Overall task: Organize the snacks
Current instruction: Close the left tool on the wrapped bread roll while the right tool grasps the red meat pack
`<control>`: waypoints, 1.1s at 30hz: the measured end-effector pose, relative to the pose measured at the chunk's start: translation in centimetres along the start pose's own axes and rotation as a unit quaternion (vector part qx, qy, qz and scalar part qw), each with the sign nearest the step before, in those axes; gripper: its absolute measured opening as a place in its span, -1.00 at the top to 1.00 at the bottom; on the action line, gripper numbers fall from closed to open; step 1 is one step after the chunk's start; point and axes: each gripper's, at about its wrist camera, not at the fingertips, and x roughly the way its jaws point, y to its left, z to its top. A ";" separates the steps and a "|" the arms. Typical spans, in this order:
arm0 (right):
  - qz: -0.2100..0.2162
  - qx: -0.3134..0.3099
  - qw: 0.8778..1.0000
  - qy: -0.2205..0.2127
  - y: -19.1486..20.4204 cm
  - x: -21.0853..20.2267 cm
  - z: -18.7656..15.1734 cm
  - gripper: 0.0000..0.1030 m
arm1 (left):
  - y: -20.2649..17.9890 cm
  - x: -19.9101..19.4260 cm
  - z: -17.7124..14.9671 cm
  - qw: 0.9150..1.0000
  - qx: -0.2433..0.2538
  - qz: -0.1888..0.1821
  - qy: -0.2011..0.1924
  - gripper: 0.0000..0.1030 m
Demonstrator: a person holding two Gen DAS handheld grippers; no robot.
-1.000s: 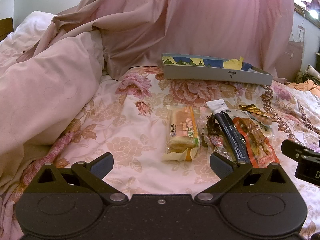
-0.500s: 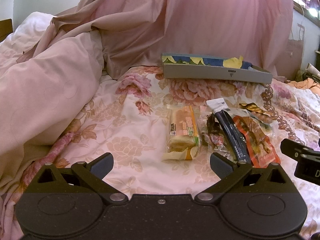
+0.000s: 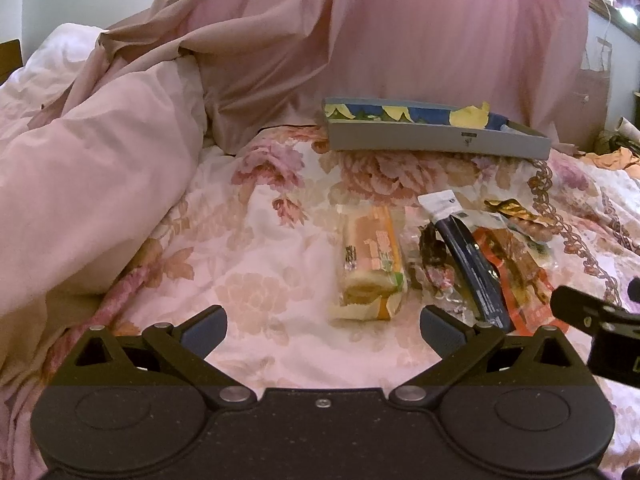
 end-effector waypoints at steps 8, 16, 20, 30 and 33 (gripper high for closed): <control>0.012 -0.016 1.000 0.019 -0.7 1.8 0.6 -1.00 | 0.3 2.7 2.2 1.000 0.012 -0.009 -0.002 -0.98; 0.021 -0.082 0.996 0.015 -0.7 5.0 1.3 -1.00 | -0.7 6.4 3.9 0.998 0.049 -0.043 0.002 -0.98; 0.024 -0.084 0.996 0.018 -1.4 7.1 1.9 -0.99 | -1.2 8.4 4.1 0.997 0.056 -0.055 0.010 -0.98; 0.063 -0.039 0.996 0.041 -2.8 10.2 1.5 -0.85 | -1.3 11.9 4.3 0.993 0.047 -0.105 0.030 -0.83; 0.070 -0.026 0.996 0.048 -3.1 11.0 1.5 -0.74 | -0.9 12.4 4.4 0.992 0.028 -0.121 0.039 -0.66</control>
